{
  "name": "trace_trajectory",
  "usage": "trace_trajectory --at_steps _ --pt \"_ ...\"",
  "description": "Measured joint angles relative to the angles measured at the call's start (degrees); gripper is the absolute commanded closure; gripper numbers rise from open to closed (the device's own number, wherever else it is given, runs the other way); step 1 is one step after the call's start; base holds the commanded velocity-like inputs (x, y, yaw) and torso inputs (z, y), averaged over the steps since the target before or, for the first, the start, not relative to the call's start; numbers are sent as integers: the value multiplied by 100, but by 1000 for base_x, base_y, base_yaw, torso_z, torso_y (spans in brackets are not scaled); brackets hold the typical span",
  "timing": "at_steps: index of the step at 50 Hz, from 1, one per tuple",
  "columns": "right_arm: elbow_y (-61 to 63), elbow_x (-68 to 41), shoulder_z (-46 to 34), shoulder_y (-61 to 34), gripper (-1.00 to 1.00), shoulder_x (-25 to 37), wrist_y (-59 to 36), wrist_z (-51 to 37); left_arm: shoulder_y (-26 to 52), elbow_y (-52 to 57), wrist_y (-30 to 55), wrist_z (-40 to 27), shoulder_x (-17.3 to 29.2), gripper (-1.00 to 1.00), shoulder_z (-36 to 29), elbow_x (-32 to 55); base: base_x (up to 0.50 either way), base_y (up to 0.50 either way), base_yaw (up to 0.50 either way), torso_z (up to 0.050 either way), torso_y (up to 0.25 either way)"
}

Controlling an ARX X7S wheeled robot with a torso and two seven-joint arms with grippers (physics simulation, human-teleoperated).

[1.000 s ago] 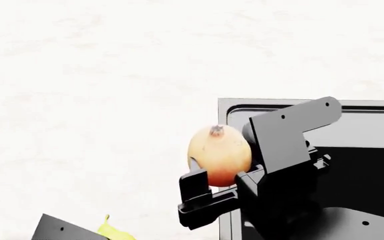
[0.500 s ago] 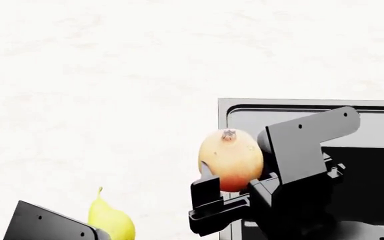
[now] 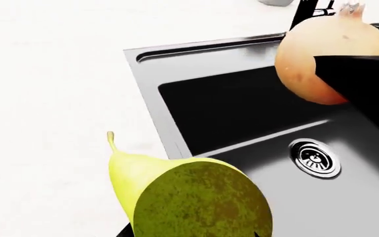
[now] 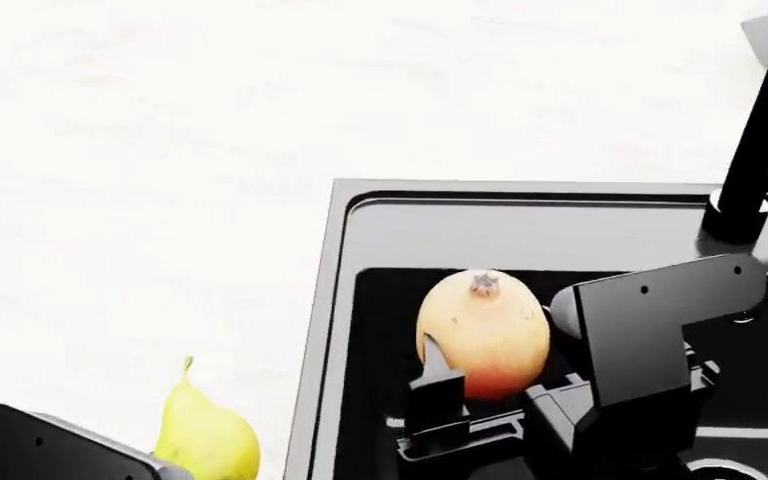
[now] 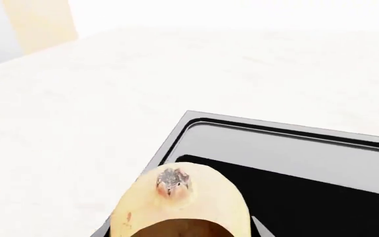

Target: There is a mixed pile of frozen fruits and vegetables on the counter. Locate all the frozen vegetables and place the items in a bowl on the counter. Take all the frozen fruits and defrost them in a running sink.

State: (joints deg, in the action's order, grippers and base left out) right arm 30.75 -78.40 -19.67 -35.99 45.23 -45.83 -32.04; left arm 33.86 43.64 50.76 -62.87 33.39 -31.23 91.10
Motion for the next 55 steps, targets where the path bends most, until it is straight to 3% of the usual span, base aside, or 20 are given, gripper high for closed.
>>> trace_trajectory --at_steps 37,55 --pt "-2 275 -94 183 100 -123 239 151 80 61 -82 7 101 100 43 57 -241 -417 0 0 0" --pt "2 401 -50 178 100 -47 294 61 96 -97 -172 197 347 100 233 -55 -43 -500 0 0 0"
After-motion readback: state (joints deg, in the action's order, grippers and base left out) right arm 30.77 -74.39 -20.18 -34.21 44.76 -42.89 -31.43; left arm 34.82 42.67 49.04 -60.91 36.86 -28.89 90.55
